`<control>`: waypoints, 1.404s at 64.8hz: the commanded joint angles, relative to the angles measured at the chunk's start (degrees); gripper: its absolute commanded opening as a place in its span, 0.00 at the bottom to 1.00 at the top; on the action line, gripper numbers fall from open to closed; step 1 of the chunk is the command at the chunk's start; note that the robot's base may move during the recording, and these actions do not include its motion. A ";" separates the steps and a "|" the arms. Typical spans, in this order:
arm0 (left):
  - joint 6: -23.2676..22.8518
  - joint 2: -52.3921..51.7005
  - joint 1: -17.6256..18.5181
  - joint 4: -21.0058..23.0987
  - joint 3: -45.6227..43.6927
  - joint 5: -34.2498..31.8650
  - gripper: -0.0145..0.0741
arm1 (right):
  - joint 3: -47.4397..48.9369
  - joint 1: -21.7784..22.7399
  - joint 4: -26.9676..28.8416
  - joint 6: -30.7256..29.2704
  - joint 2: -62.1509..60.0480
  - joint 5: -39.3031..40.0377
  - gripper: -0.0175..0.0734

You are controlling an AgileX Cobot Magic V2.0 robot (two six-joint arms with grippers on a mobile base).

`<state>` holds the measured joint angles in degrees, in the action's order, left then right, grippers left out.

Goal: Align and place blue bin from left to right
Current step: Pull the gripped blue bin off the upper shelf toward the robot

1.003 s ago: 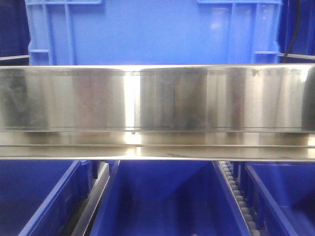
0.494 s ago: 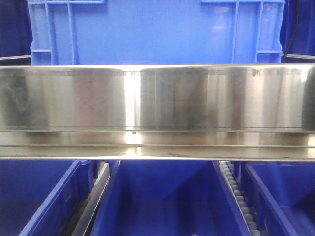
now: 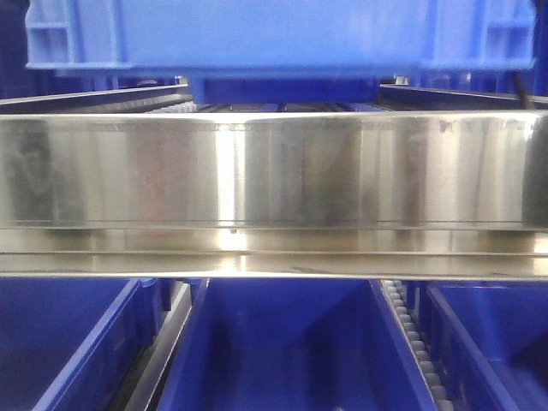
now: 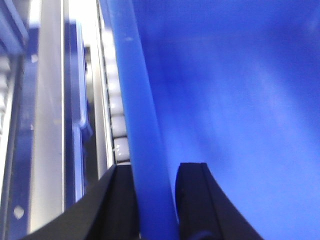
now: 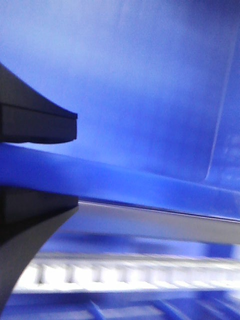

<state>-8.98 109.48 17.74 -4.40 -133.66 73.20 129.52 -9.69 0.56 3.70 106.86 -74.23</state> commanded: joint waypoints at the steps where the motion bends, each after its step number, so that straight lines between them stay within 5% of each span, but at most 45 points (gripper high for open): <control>1: 0.91 -3.26 0.84 1.17 -0.93 -3.23 0.04 | 3.38 -0.06 -0.56 -0.96 -2.60 4.27 0.12; 91: 0.82 -4.58 0.84 -1.73 -4.46 -5.31 0.04 | 8.61 -0.06 -0.56 -0.96 -2.16 4.50 0.12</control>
<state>-9.65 105.81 18.14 -5.59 -136.97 72.80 137.02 -9.79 0.99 4.06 105.87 -74.93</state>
